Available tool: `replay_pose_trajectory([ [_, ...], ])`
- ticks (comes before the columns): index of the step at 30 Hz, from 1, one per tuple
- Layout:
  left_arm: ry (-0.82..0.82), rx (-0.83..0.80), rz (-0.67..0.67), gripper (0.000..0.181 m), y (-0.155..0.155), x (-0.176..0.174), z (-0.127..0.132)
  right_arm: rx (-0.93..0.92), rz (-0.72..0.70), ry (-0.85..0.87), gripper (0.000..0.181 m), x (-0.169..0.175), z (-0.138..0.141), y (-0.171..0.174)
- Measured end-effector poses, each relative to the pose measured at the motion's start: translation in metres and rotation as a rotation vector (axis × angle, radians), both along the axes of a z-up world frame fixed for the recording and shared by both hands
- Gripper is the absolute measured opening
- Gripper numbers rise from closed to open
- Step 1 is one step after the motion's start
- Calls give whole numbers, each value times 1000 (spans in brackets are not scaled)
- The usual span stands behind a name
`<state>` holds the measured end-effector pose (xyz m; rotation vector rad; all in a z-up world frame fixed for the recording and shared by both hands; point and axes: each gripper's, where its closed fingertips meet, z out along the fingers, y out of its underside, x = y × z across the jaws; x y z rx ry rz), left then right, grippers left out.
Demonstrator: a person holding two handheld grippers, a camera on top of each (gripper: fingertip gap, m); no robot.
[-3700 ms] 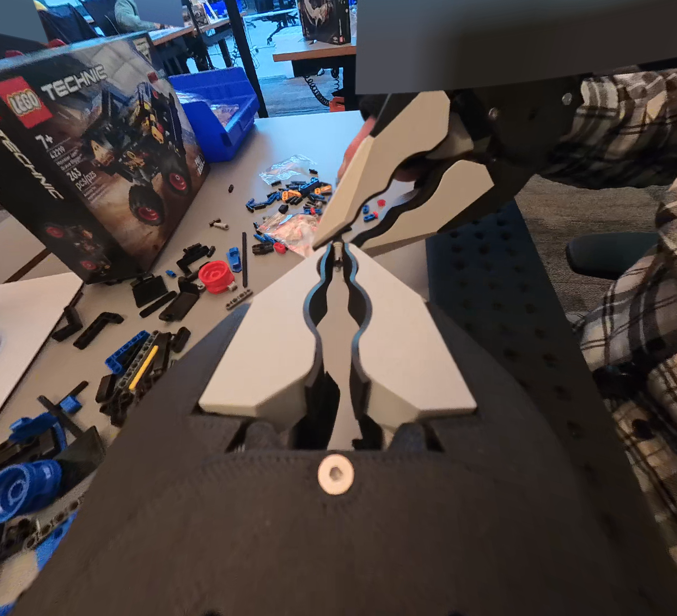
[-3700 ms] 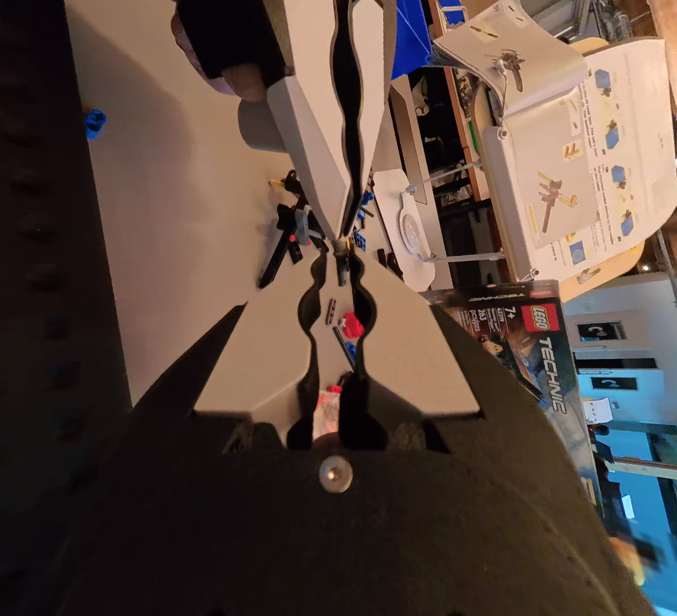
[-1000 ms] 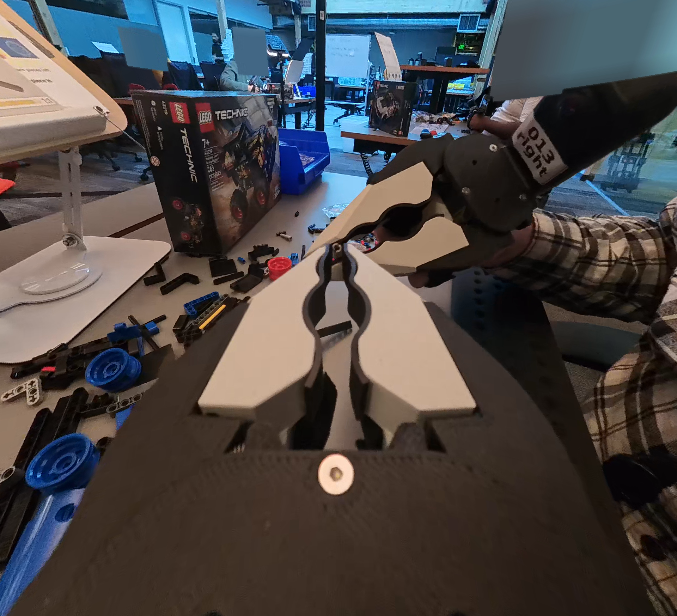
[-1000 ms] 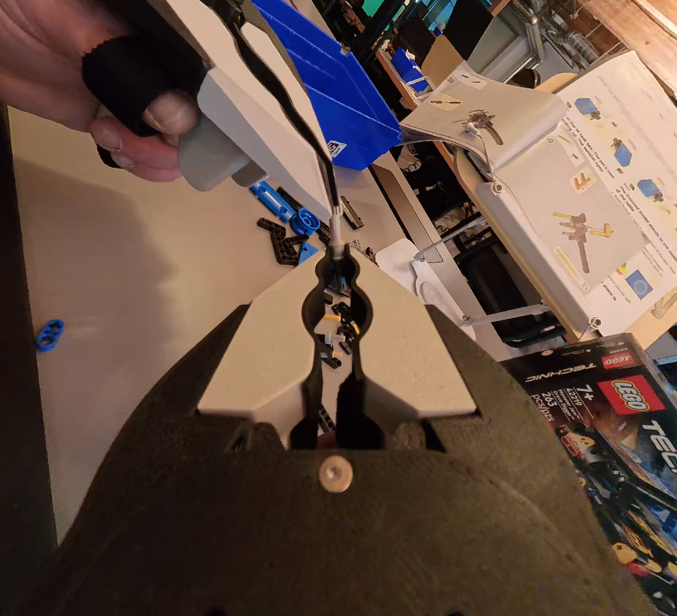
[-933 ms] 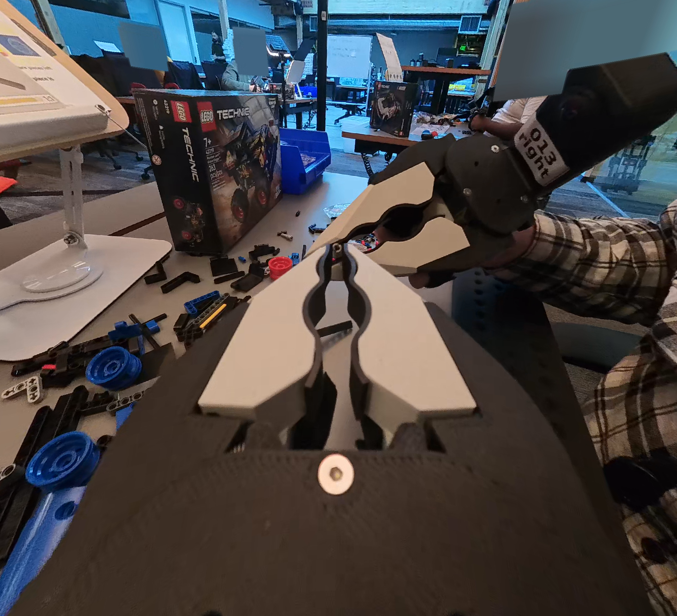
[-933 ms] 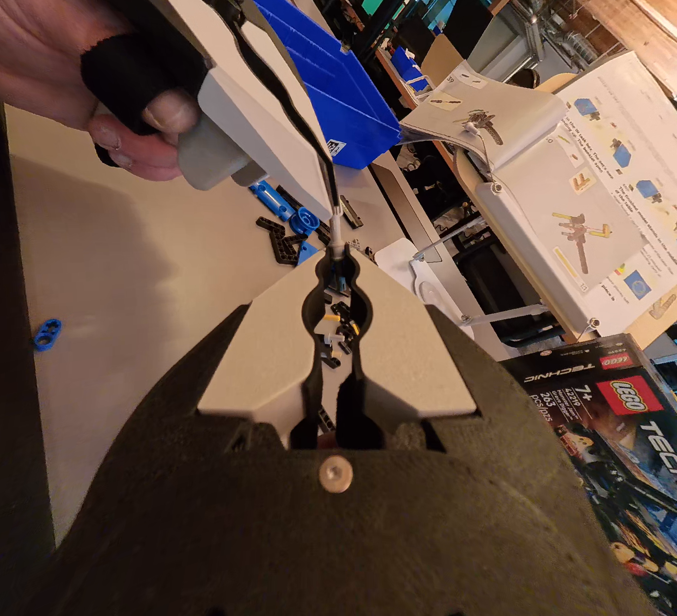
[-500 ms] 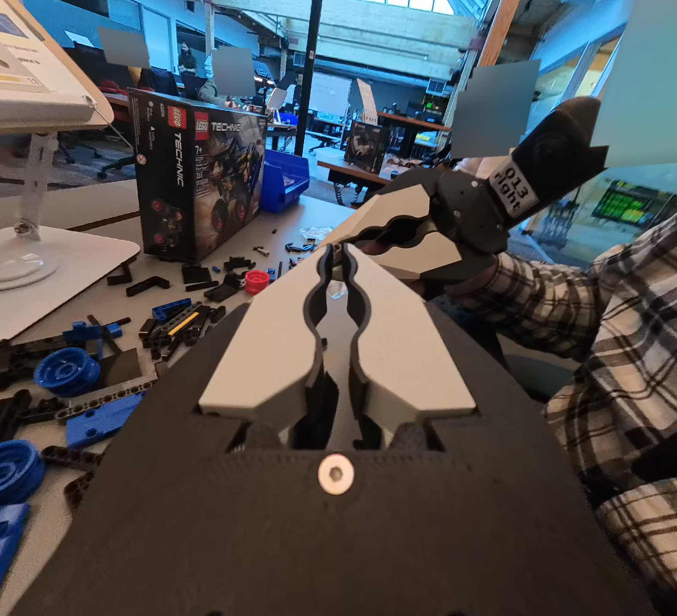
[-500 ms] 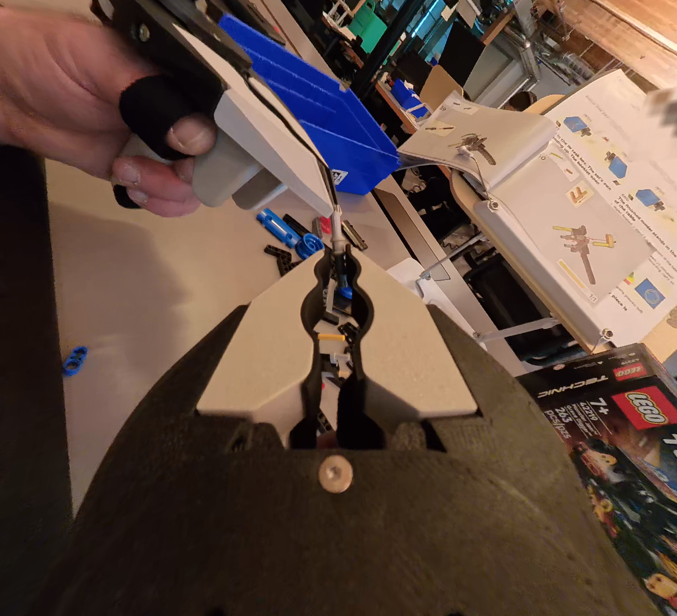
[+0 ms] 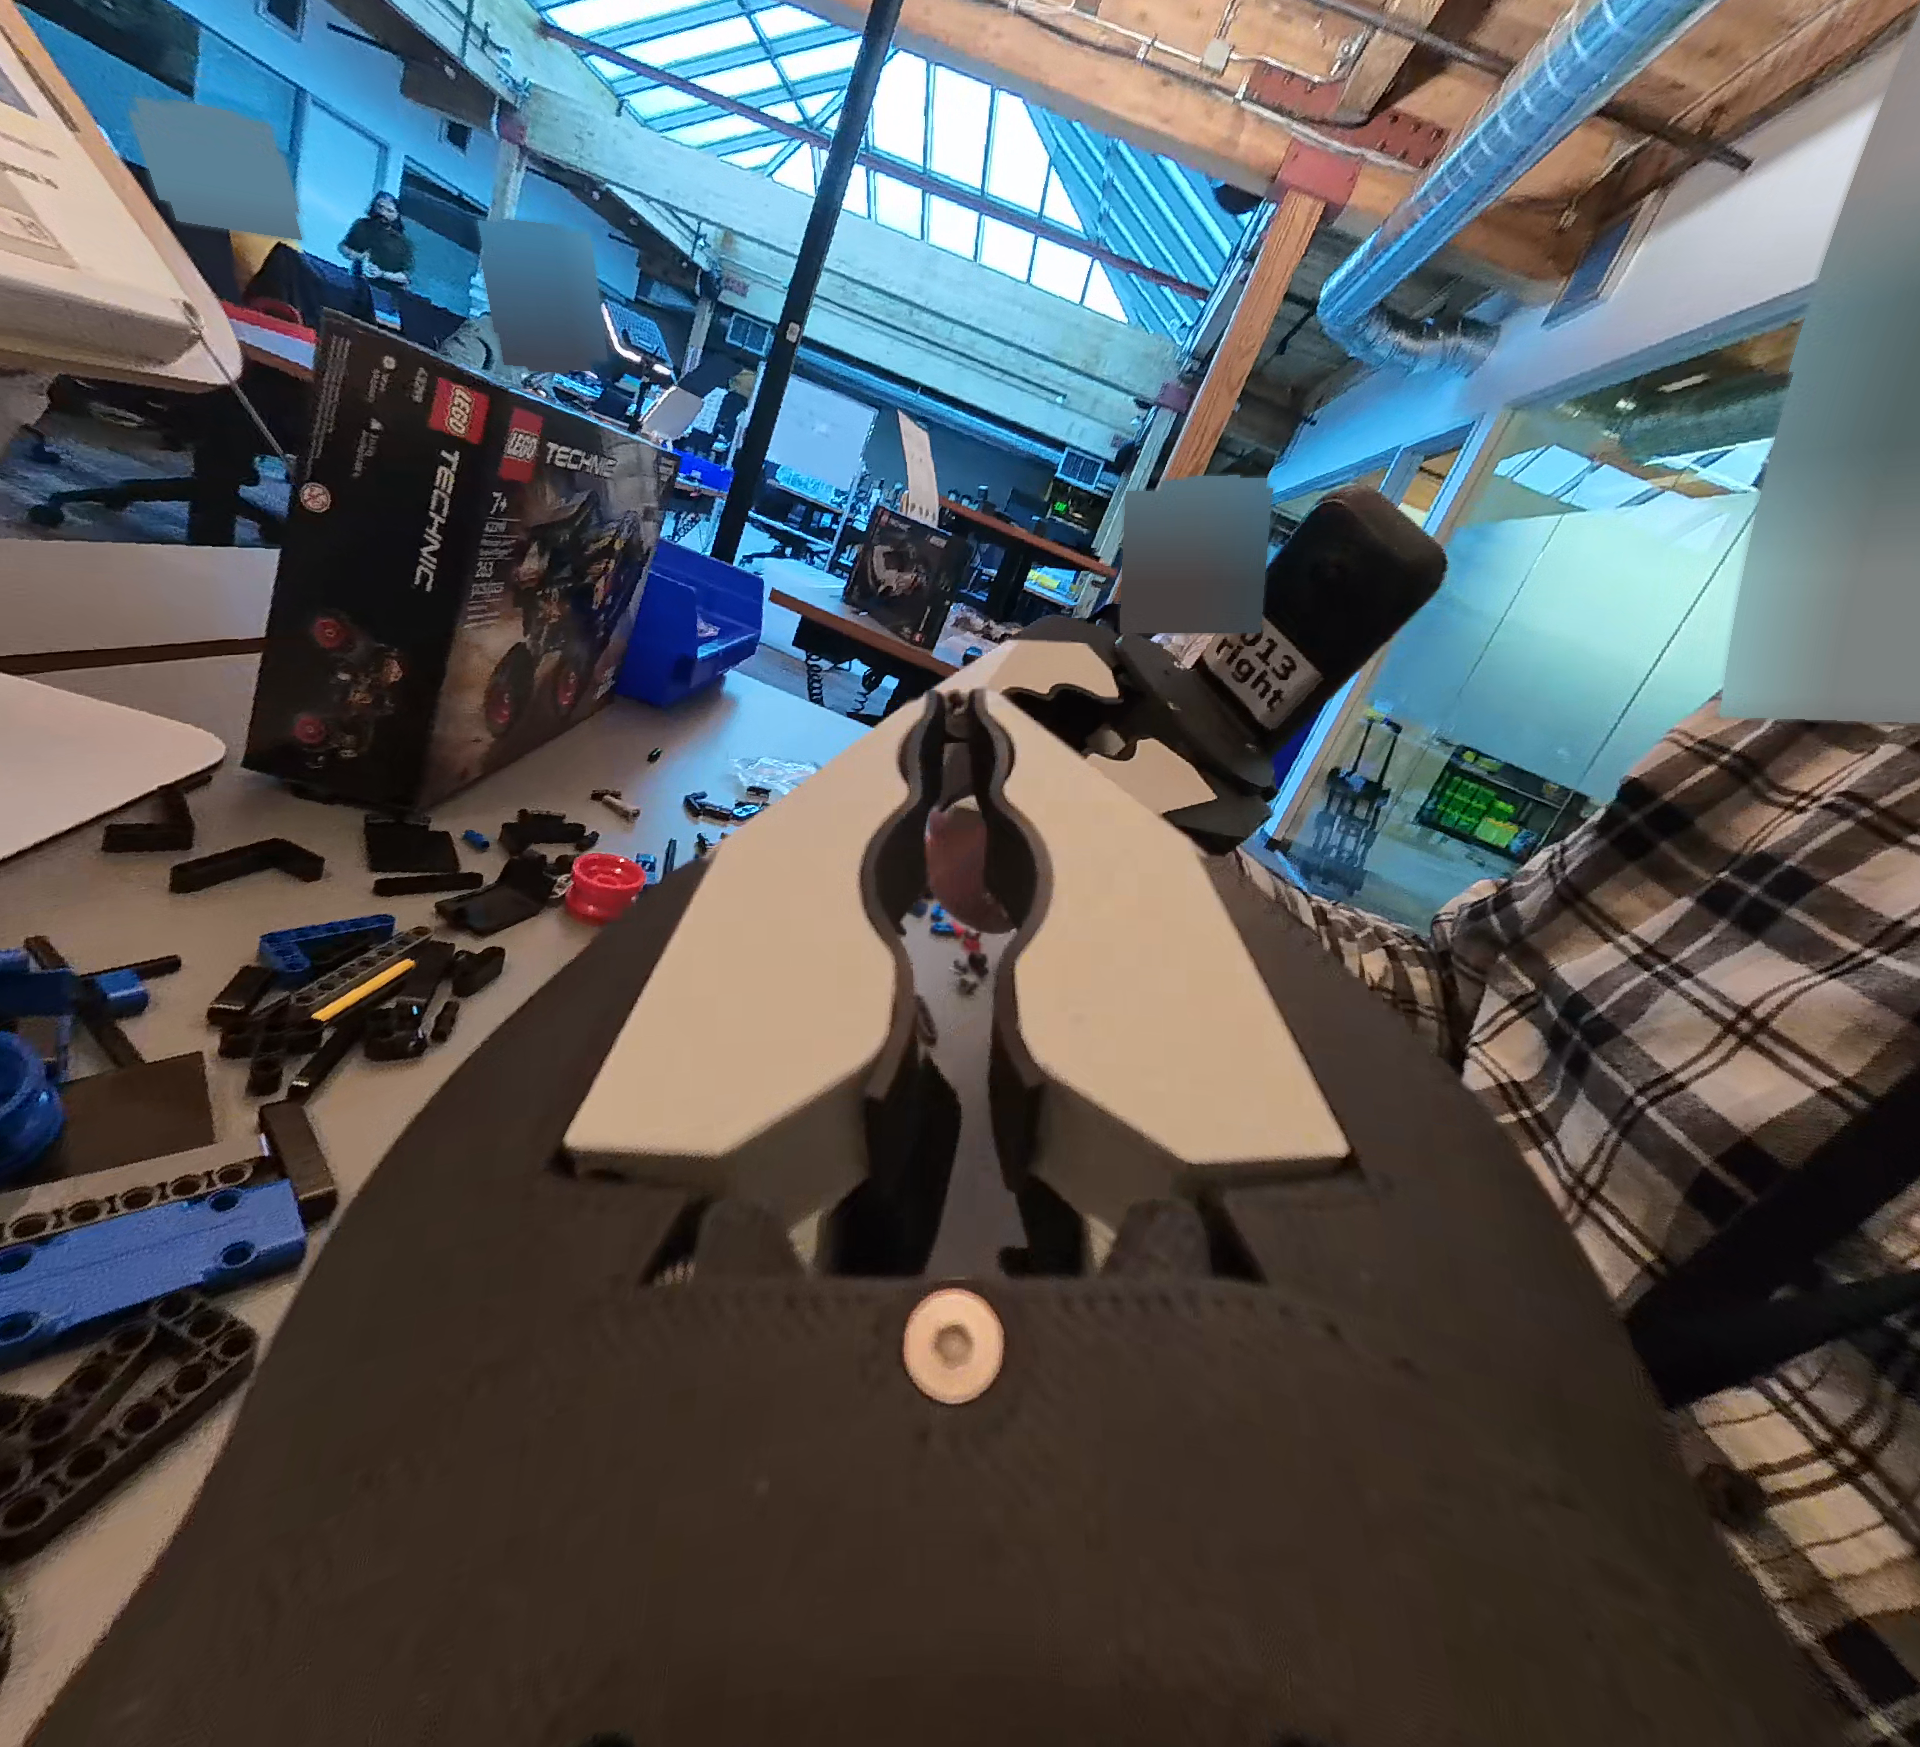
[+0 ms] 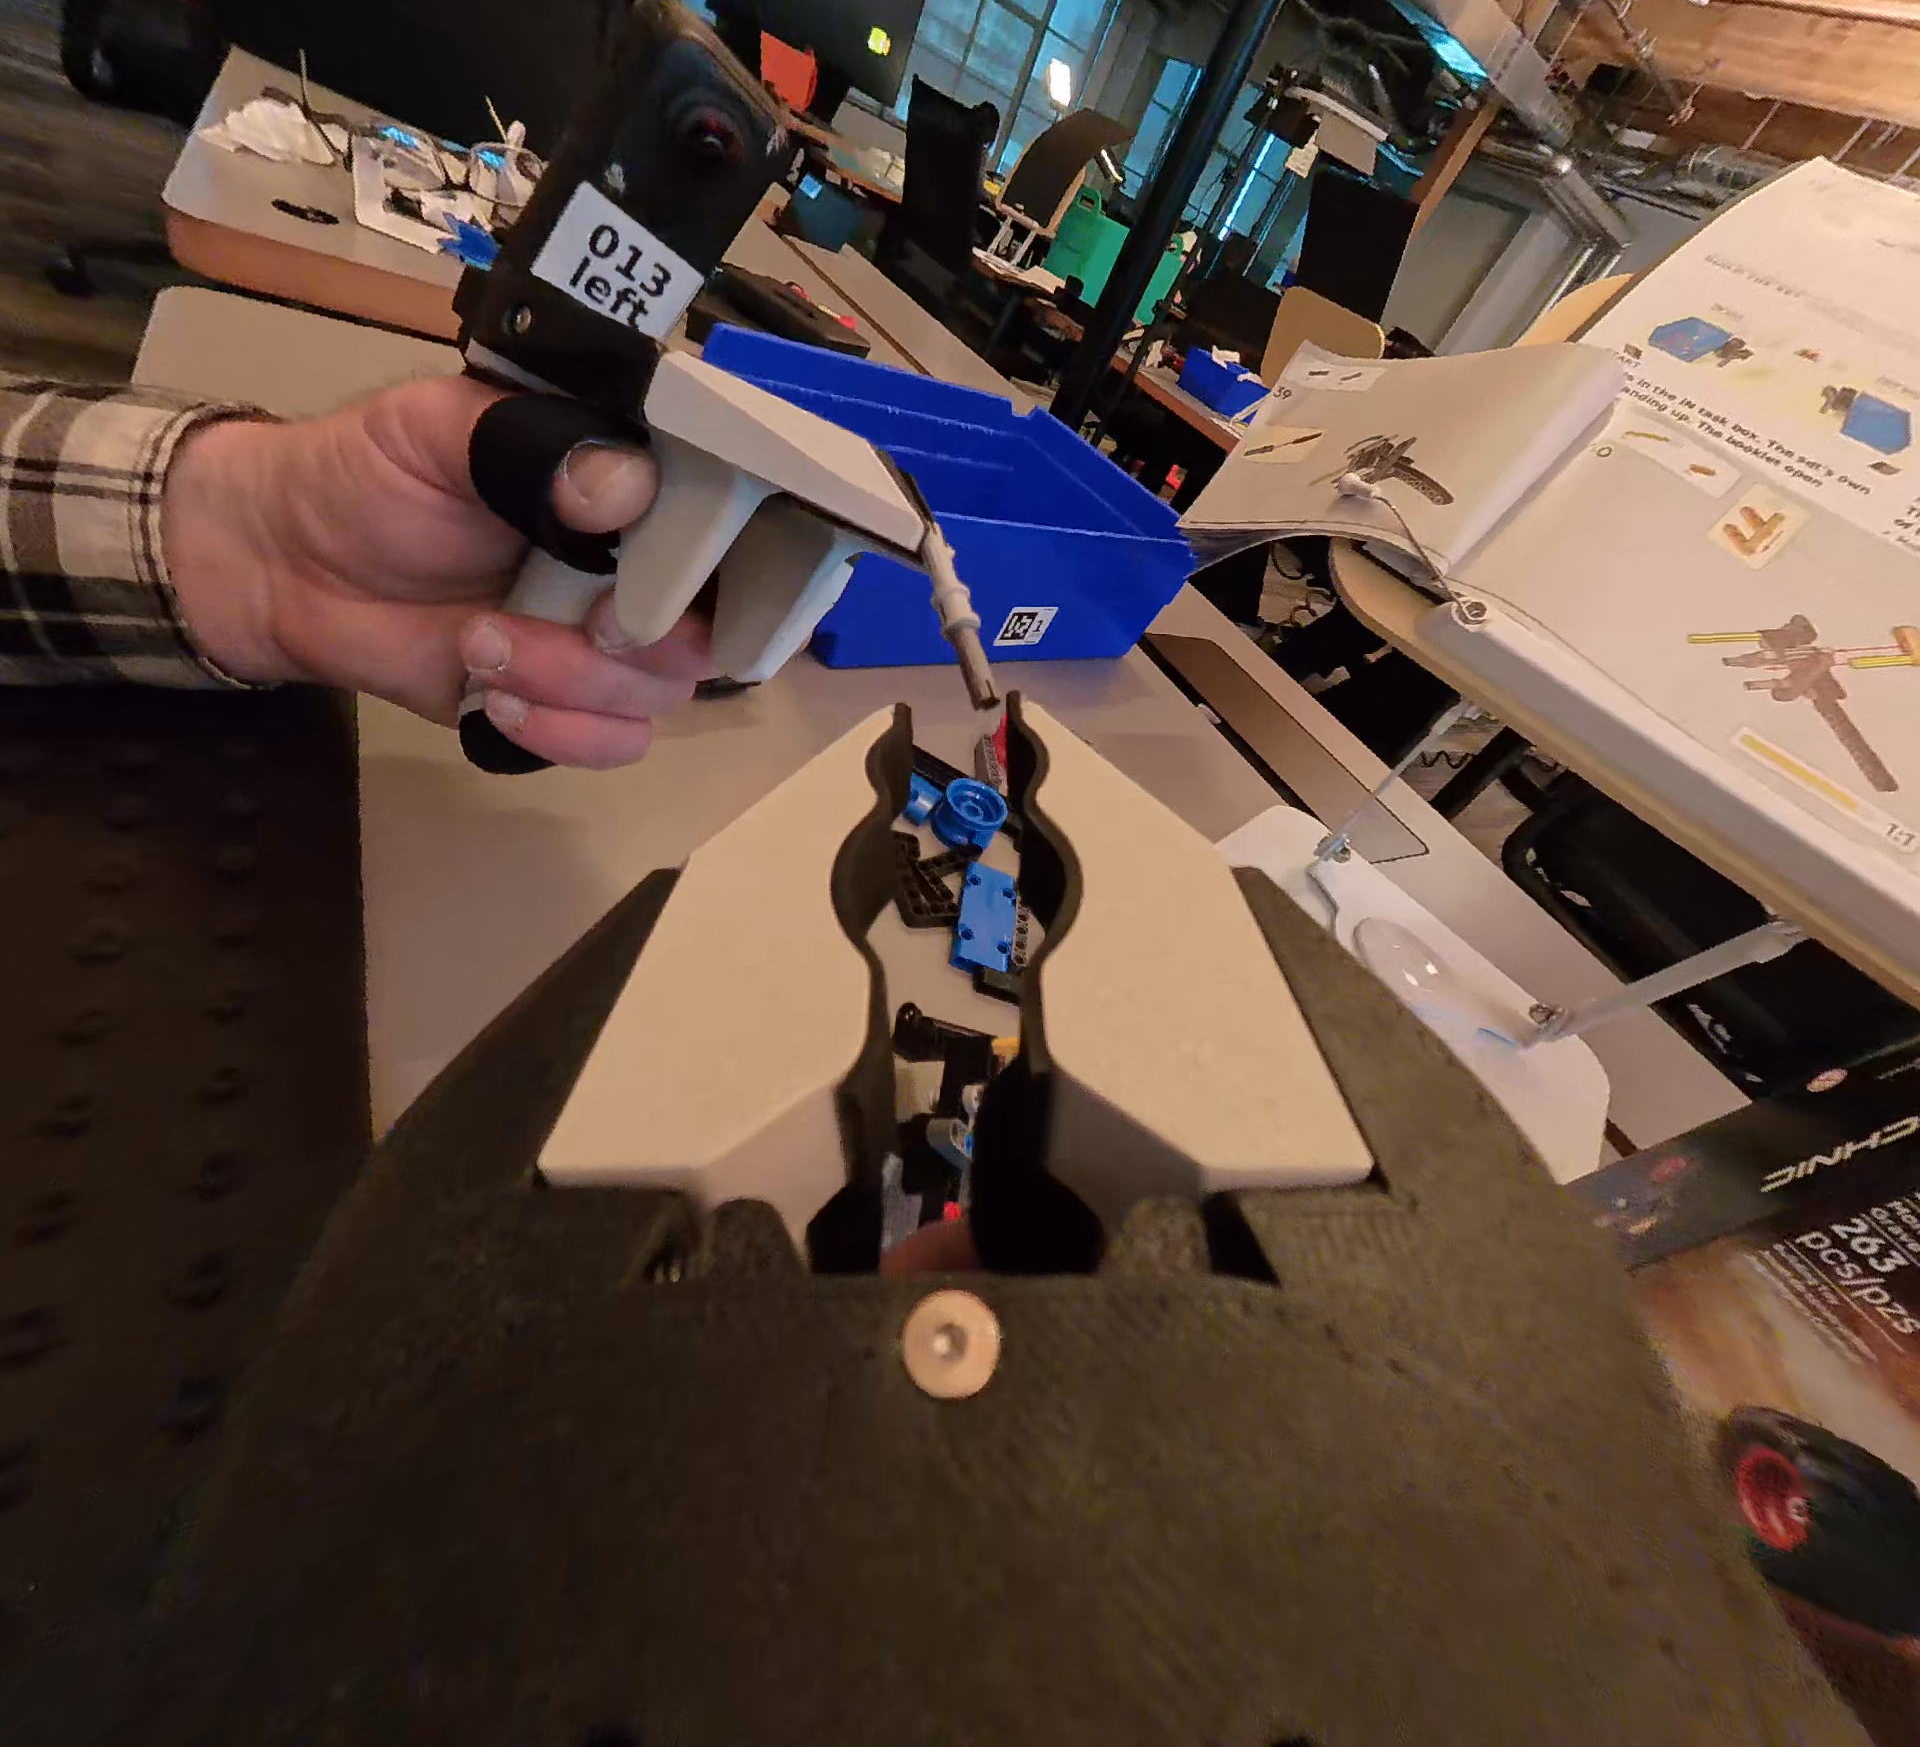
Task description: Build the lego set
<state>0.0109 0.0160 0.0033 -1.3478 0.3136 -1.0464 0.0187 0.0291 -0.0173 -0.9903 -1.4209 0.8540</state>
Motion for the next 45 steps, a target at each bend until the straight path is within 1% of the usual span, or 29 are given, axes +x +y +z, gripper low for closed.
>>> replay_pose_trajectory([
  [5, -25, -2, -23, 2, -1, 1, 1, -43, 29, 21, 12, -1, 4, -4],
  [9, -46, -2, -36, 2, -2, 0, 3, -74, 41, 43, 4, -1, 8, -3],
  [20, -72, -8, -49, 3, -1, -3, 2, -95, 64, 58, 3, 0, 11, -8],
  [41, -110, -28, -58, 4, 1, -6, 1, -64, 44, 59, 3, 0, 15, -11],
  [45, -132, -26, -55, 3, 1, -10, 3, -75, 44, 66, 9, 1, 17, -11],
])
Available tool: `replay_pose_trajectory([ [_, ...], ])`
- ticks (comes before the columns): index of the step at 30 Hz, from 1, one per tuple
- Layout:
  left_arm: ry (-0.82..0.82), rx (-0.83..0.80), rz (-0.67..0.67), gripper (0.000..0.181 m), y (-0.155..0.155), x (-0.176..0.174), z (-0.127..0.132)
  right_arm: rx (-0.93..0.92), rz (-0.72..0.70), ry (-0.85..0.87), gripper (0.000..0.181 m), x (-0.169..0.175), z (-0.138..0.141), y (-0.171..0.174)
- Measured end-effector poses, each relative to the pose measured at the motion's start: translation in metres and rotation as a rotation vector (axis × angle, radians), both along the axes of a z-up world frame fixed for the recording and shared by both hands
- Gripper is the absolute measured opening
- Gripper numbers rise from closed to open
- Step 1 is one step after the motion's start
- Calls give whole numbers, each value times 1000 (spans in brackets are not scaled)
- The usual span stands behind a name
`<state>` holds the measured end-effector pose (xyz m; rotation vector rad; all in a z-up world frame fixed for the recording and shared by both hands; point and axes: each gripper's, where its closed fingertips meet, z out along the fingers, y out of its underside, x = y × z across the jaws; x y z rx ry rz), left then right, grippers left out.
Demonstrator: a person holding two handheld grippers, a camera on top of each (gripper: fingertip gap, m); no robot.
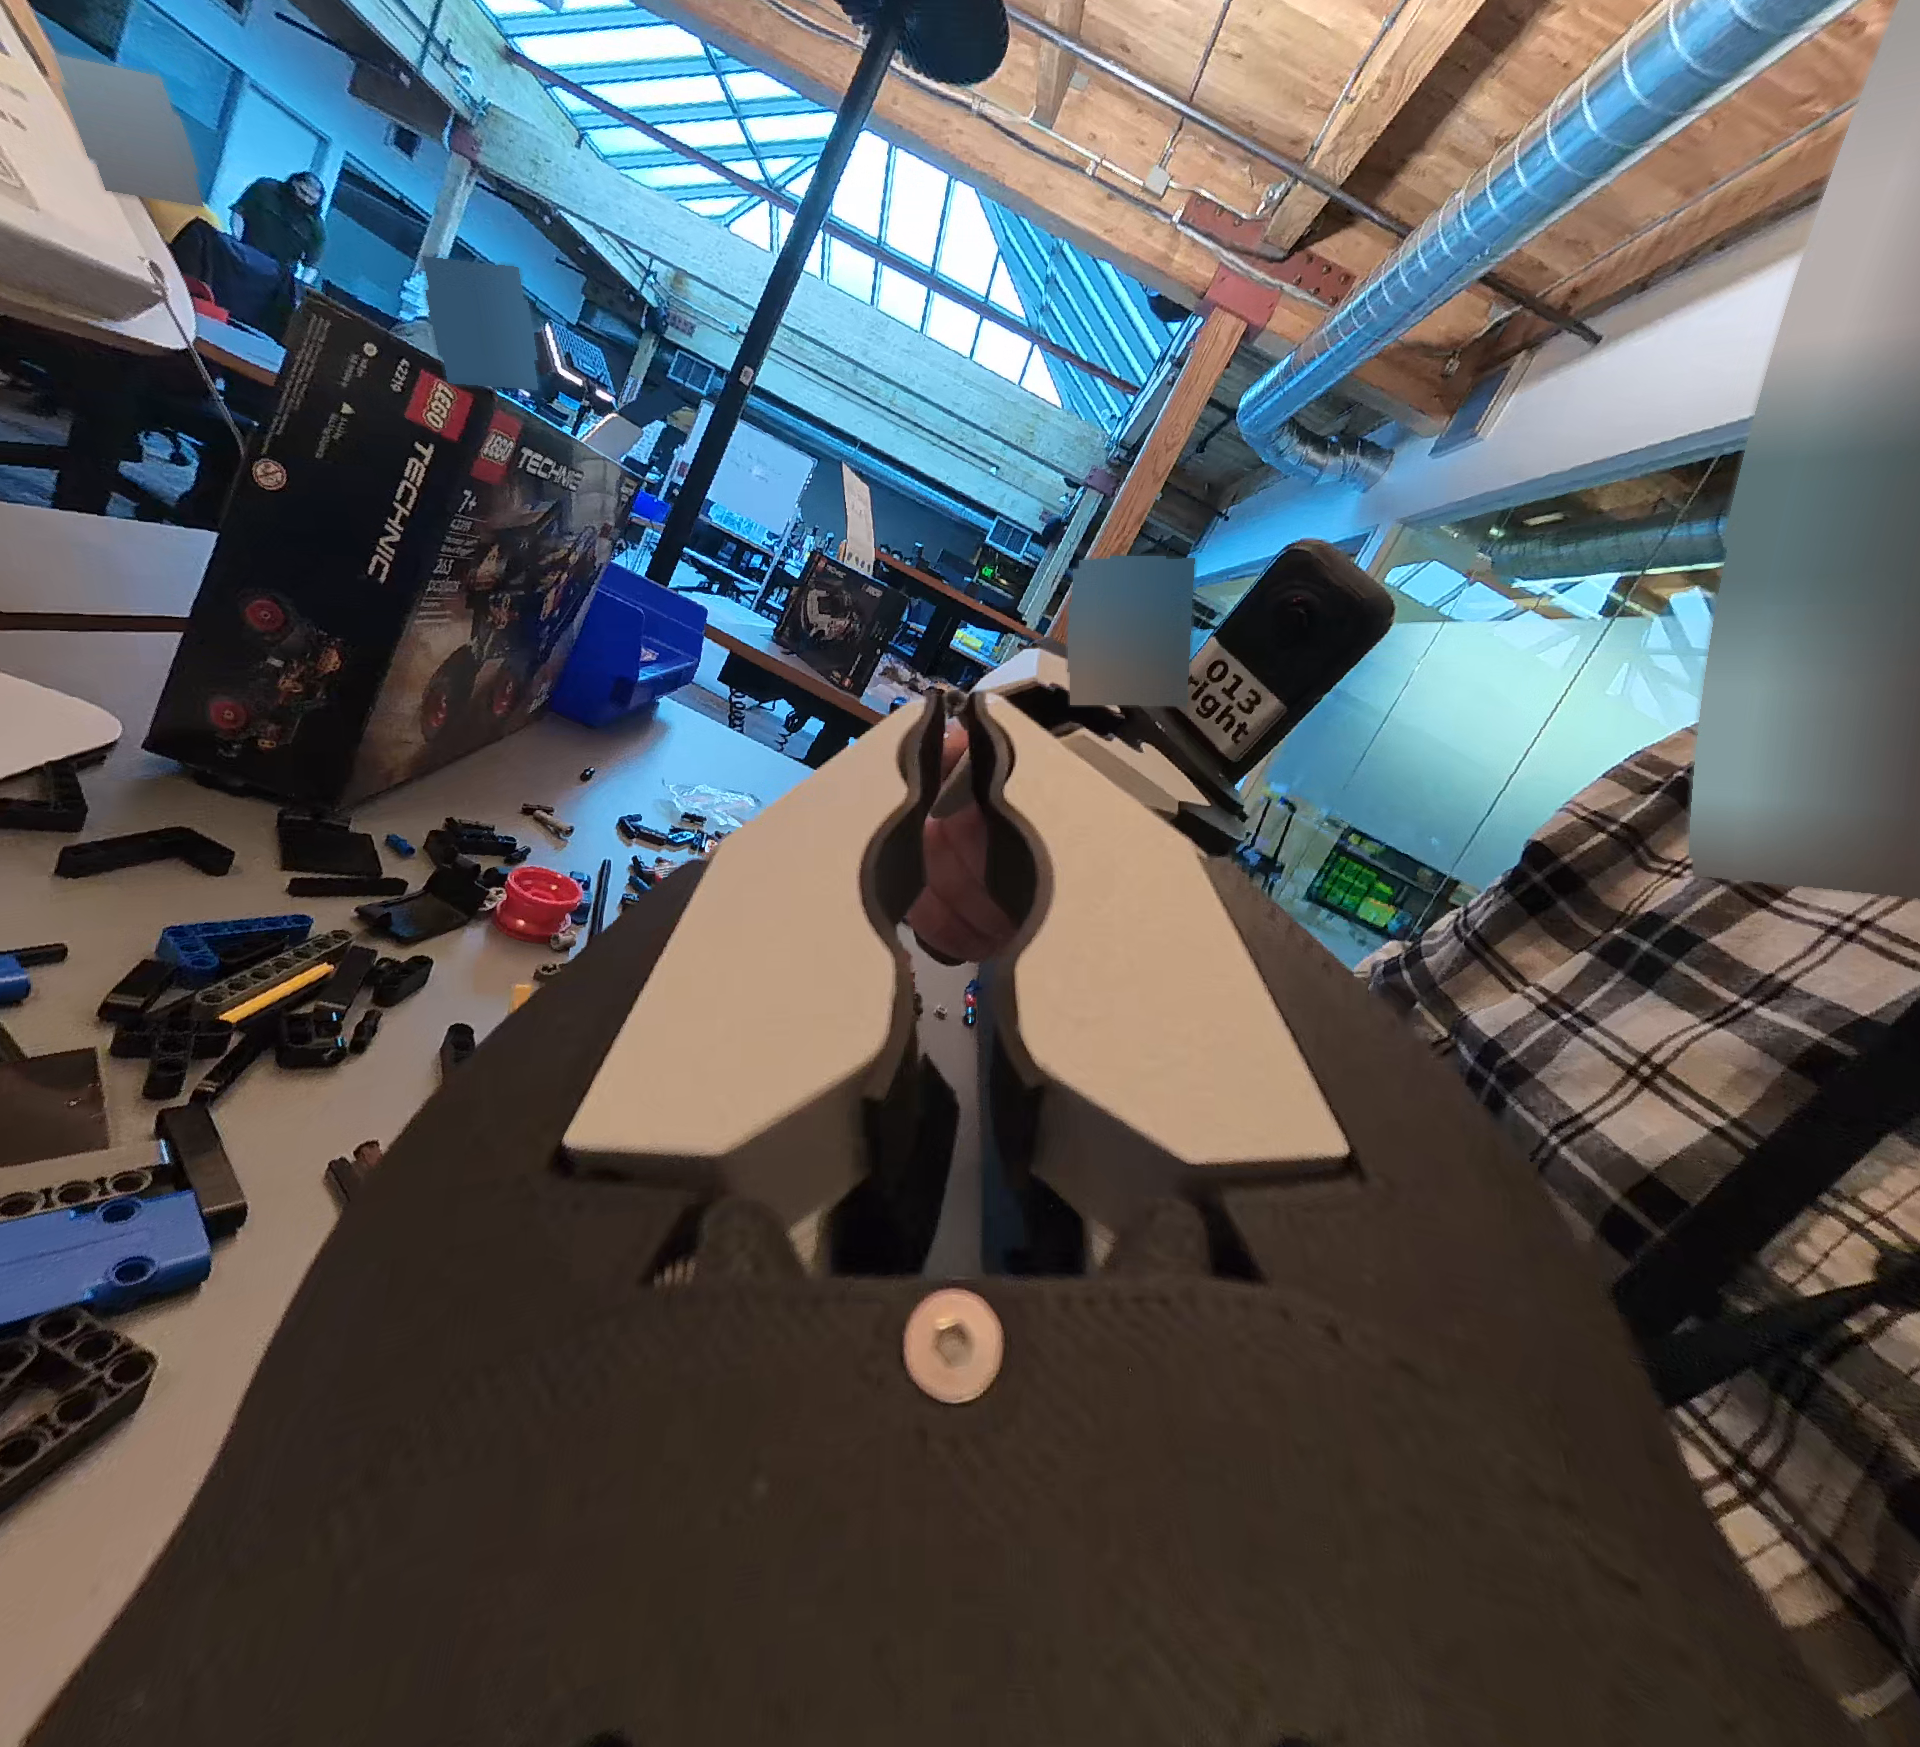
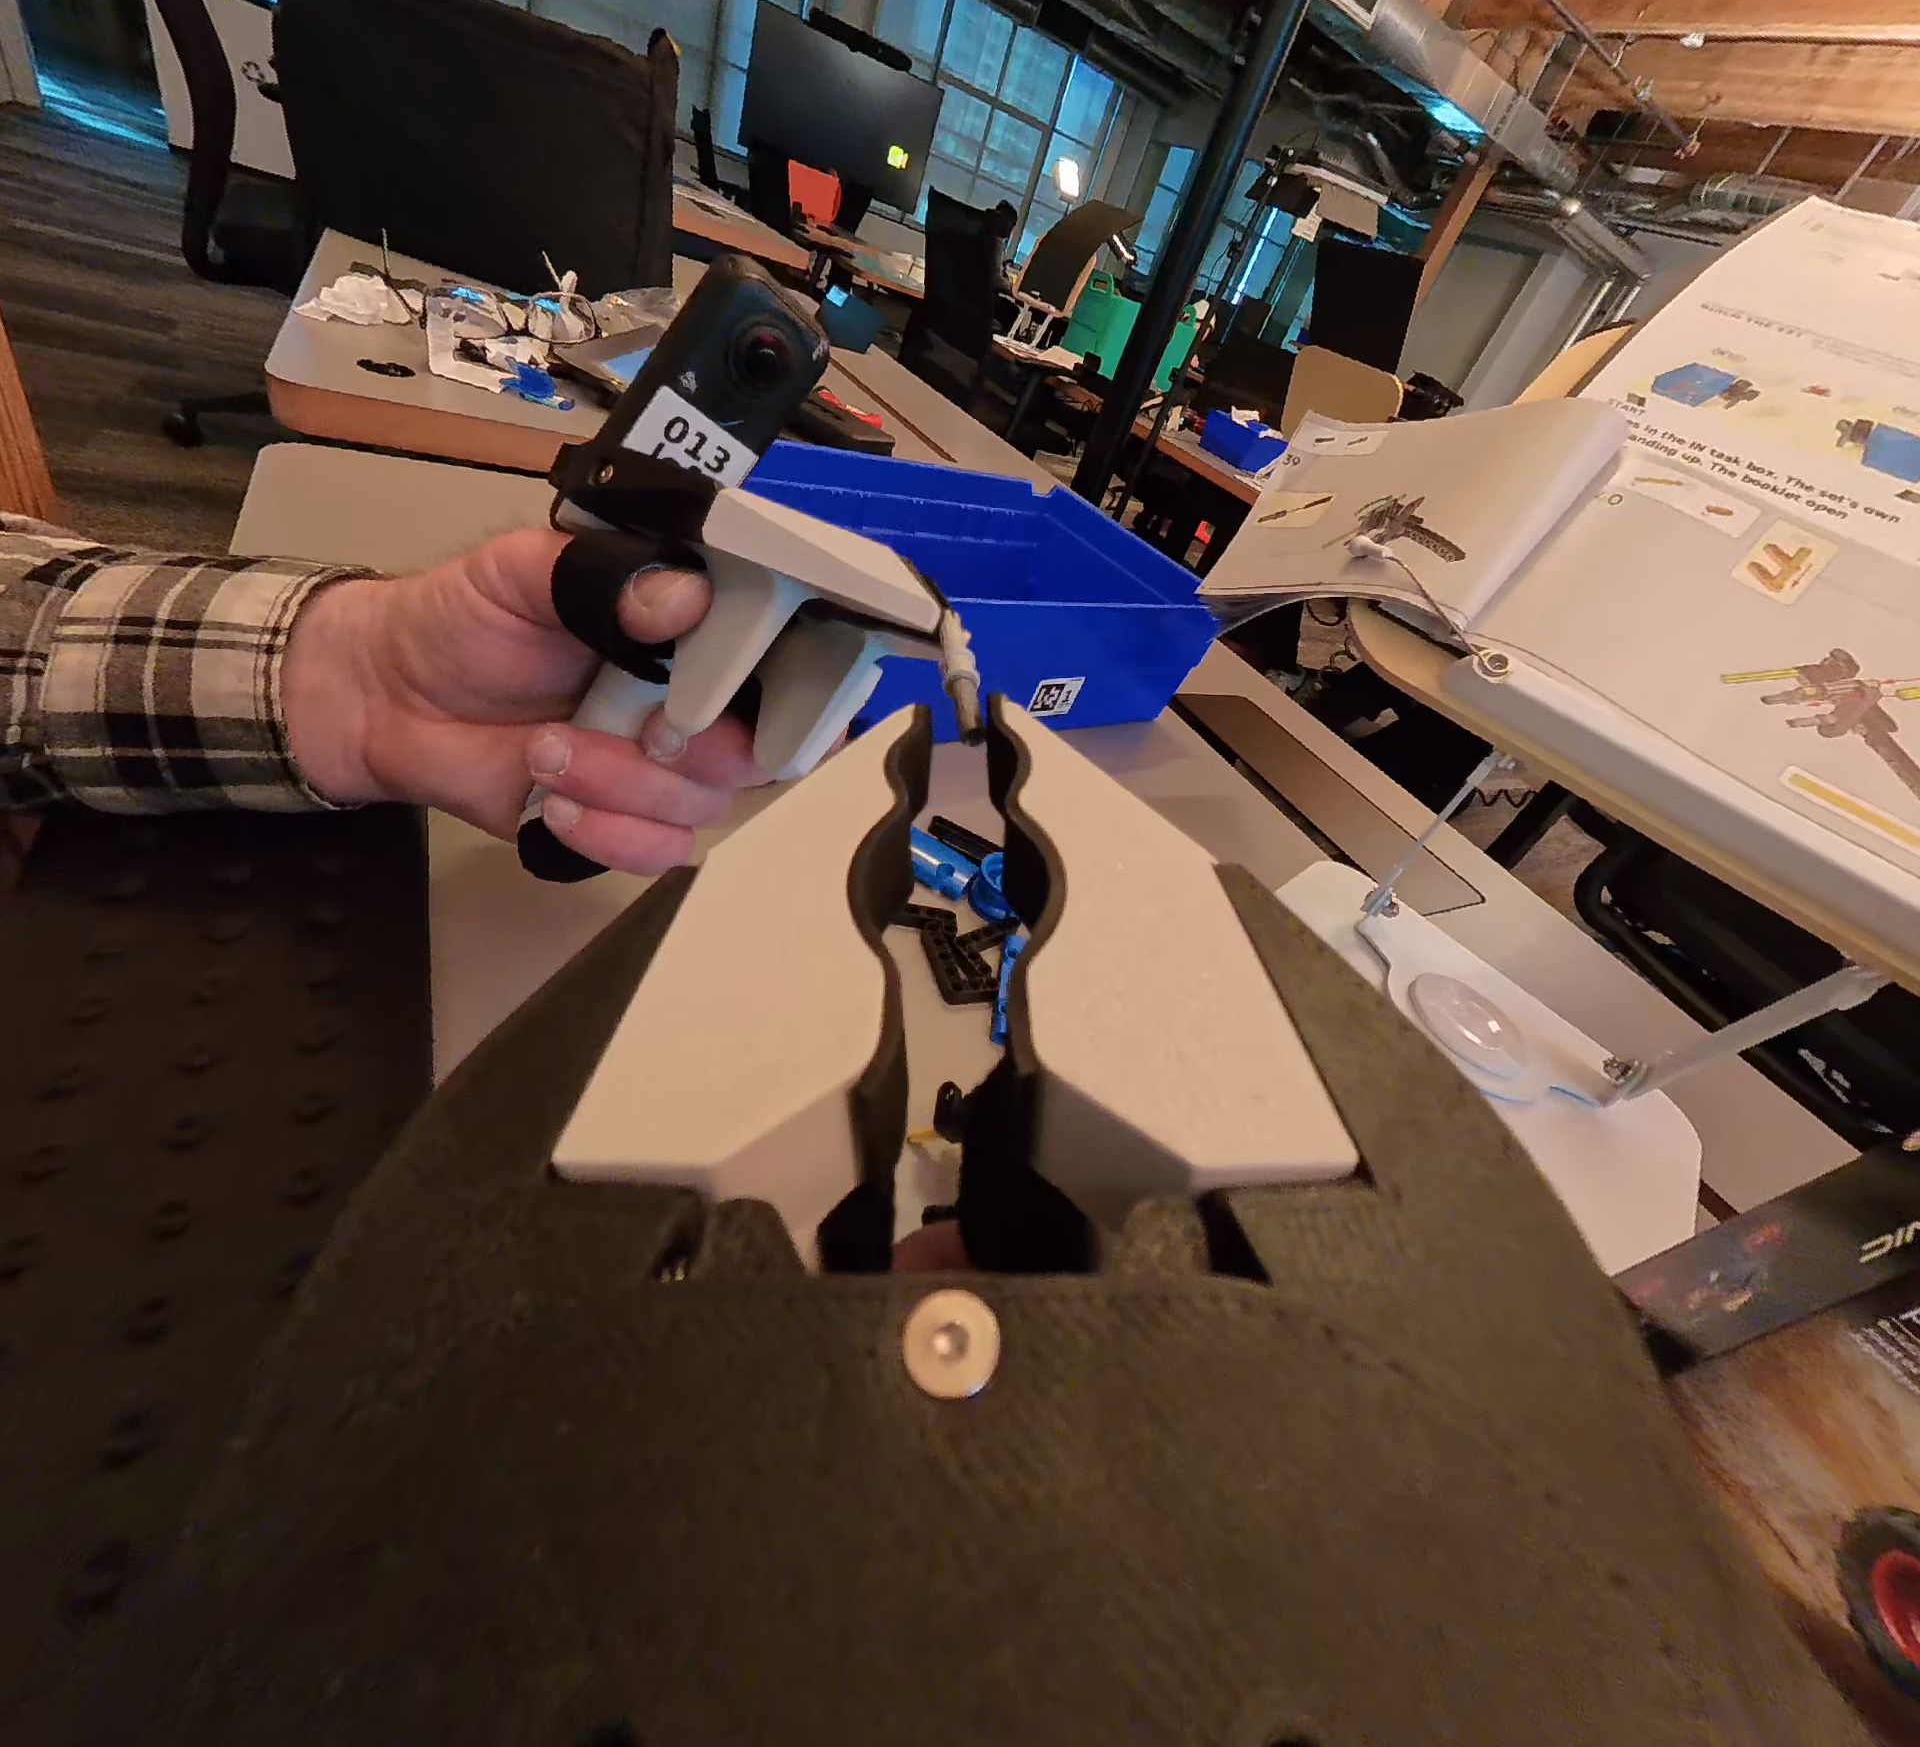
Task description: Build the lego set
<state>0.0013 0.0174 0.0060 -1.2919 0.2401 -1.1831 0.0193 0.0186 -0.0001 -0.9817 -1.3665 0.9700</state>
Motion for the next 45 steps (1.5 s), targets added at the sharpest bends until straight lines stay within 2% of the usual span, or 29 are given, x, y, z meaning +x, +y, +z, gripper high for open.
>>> replay_pose_trajectory([
  [7, -9, -4, -22, 3, -1, 2, 0, 3, -7, 5, 12, 0, 0, 0],
  [13, -9, -7, -40, 3, -2, 5, -1, 9, -13, 2, 5, -1, -1, 1],
  [23, -19, -12, -48, 3, -2, 5, -1, 7, -7, 9, 4, -1, 0, -1],
  [45, -6, -14, -28, 7, 0, 5, -2, 28, -7, 3, 3, -1, 0, -1],
])
